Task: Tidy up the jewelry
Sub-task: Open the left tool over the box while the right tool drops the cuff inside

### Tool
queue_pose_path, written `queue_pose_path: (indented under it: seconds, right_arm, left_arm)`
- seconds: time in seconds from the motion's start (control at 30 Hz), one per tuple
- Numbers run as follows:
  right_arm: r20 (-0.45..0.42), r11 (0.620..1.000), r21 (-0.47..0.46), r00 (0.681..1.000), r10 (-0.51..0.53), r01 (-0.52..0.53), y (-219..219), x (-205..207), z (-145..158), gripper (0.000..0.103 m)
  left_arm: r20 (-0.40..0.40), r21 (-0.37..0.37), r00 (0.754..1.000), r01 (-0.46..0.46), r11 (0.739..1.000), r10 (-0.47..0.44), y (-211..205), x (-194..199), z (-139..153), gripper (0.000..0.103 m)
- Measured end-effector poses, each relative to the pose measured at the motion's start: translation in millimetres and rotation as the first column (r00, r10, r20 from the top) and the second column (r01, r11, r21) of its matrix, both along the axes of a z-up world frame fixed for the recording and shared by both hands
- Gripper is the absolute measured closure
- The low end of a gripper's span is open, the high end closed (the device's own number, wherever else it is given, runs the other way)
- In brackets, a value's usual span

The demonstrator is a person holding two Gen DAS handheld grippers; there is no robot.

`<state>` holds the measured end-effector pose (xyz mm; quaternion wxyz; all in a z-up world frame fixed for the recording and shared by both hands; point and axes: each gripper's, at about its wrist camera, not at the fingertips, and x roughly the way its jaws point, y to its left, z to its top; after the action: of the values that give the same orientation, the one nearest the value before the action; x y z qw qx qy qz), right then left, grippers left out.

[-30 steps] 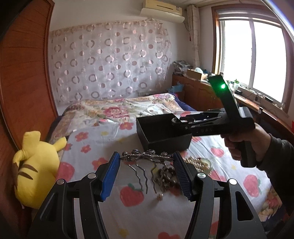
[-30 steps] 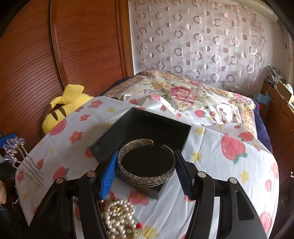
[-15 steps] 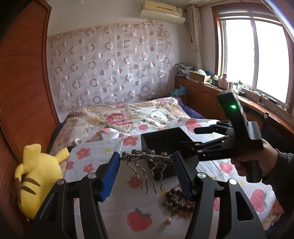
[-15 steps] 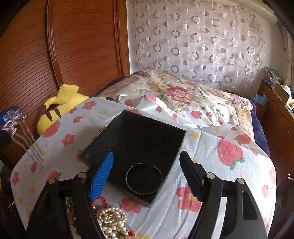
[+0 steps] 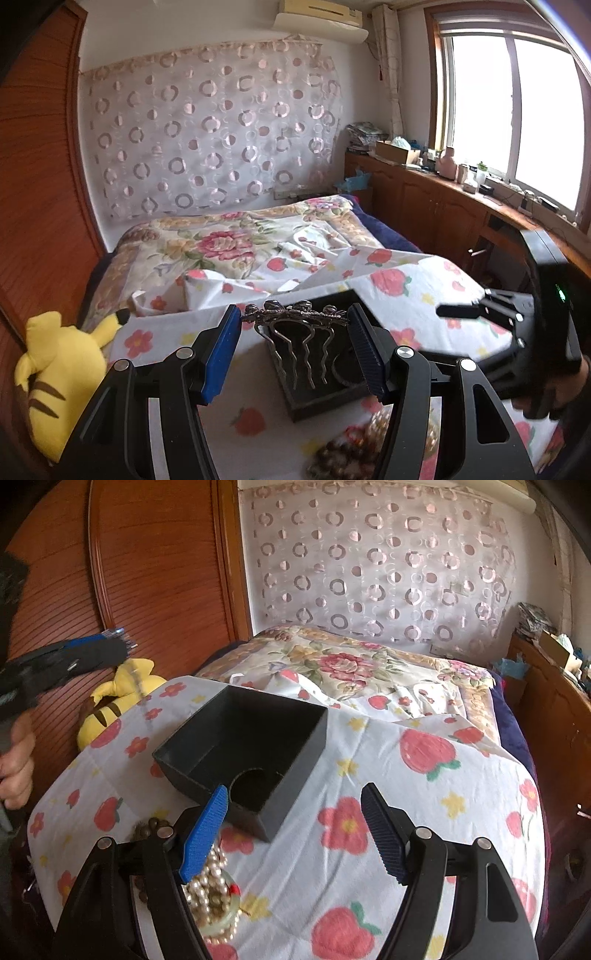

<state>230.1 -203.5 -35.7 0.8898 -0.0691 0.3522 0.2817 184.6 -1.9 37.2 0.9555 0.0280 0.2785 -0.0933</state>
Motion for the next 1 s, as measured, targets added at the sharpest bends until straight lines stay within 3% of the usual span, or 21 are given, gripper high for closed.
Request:
queue_pose_path:
  seconds: [0.37, 0.6, 0.67, 0.8, 1.0]
  right_arm:
    - [-0.006, 1.000, 0.031, 1.000, 0.002, -0.001, -20, -19, -5, 0.026]
    - [-0.004, 1.000, 0.027, 1.000, 0.004, -0.004, -19, -26, -7, 0.026]
    - [-0.005, 1.000, 0.029, 1.000, 0.004, -0.004, -20, -26, -7, 0.026]
    - [-0.006, 0.999, 0.032, 1.000, 0.007, -0.007, -20, -27, -8, 0.026]
    - [-0.022, 0.999, 0.041, 0.999, 0.034, -0.033, -14, -44, -18, 0.026]
  left_arm:
    - [-0.139, 0.041, 0.990, 0.019, 0.999, -0.013, -32, 45, -49, 0.046]
    - [-0.189, 0.069, 0.982, 0.013, 0.998, 0.001, -40, 60, -69, 0.044]
    - [-0.177, 0.068, 0.984, 0.008, 0.998, 0.004, -40, 57, -67, 0.032]
    - [-0.149, 0.051, 0.989, 0.002, 0.999, 0.006, -31, 47, -60, 0.029]
    - [-0.100, 0.025, 0.995, -0.015, 1.000, 0.018, -9, 1, -55, 0.020]
